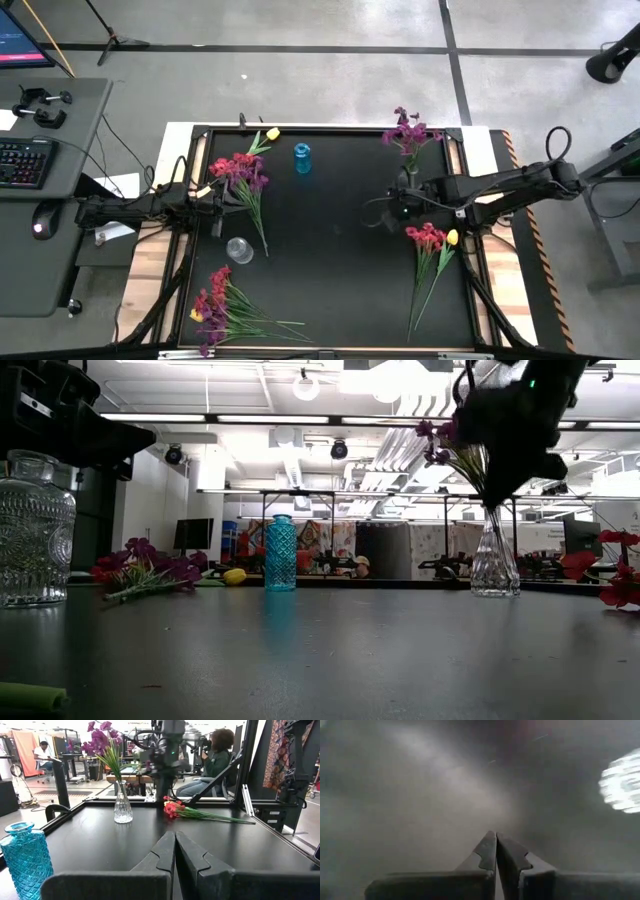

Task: Sort flowers into vase by color
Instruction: Put the top violet flowers into the right transparent vase

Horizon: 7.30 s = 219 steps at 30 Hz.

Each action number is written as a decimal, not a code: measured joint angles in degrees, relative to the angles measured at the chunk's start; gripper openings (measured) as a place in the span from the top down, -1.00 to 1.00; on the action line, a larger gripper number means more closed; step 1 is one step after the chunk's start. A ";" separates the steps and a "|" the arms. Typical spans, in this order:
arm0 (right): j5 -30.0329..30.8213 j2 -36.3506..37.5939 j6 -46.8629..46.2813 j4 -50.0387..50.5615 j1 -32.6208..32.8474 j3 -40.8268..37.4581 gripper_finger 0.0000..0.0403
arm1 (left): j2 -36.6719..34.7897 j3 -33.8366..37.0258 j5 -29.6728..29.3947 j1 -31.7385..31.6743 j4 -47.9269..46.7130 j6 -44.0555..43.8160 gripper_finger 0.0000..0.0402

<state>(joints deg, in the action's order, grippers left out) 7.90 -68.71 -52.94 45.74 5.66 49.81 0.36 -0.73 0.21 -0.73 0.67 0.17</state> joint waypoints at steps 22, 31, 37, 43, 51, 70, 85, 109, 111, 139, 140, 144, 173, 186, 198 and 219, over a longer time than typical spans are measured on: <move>11.11 0.00 14.39 -29.34 14.42 0.22 1.00 | 0.00 0.00 -0.01 0.00 0.01 0.00 1.00; 17.61 0.00 23.10 -40.32 10.13 -5.21 1.00 | 0.00 0.02 -1.63 0.00 0.64 2.35 1.00; 14.01 -0.22 21.69 -45.57 10.70 -10.24 1.00 | 0.00 0.02 -3.85 -0.01 1.04 0.62 1.00; 14.14 -1.35 21.48 -48.23 11.77 -13.45 1.00 | 0.86 0.04 -4.79 0.02 14.01 -9.80 1.00; 15.84 -6.34 24.96 -55.56 11.22 -15.00 1.00 | 17.39 -8.06 -6.14 0.16 6.22 -16.88 0.94; 15.52 -12.35 23.13 -56.83 11.16 -15.02 1.00 | 62.96 -39.48 -8.77 0.14 -46.63 -29.03 0.19; 15.52 -12.35 20.96 -57.29 11.14 -15.02 1.00 | 67.60 -39.43 -16.99 -0.77 -49.25 -69.58 0.19; 15.94 -12.35 23.40 -56.68 11.14 -15.02 1.00 | 83.18 -39.41 -16.81 2.07 -41.69 -86.67 0.19; 15.94 -12.35 23.40 -56.57 11.14 -15.02 1.00 | 83.84 -39.41 -16.83 2.07 -41.71 -86.65 0.19; 16.16 -12.35 21.33 -57.30 11.14 -15.02 1.00 | 74.12 -39.39 -19.13 7.69 -39.72 -68.75 0.96; 16.16 -12.35 21.40 -57.82 11.15 -15.02 1.00 | 72.51 -39.39 -19.98 8.33 -39.62 -68.07 0.97; 16.18 -12.35 21.45 -60.78 11.12 -15.02 1.00 | 66.24 -39.45 -24.69 10.14 -38.93 -64.87 0.98; 19.52 -12.31 40.37 -88.68 6.40 -10.76 -0.16 | 69.89 -23.32 -21.87 7.80 49.15 -3.98 1.00; 13.97 -12.33 45.50 -76.42 0.93 -0.77 -0.48 | 84.44 -32.71 -10.78 6.35 59.13 2.18 1.00; 12.85 -12.22 47.84 -77.12 1.55 -0.62 -0.35 | 86.51 -37.07 -10.07 5.85 58.77 4.65 1.00; 11.99 -9.35 50.05 -77.30 3.02 -0.68 -0.32 | 78.47 -34.20 -6.70 5.17 56.80 5.90 1.00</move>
<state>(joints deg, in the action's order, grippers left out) 19.88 -78.06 -2.89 -31.57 8.68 49.12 78.83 -34.94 -6.49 4.45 57.47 6.07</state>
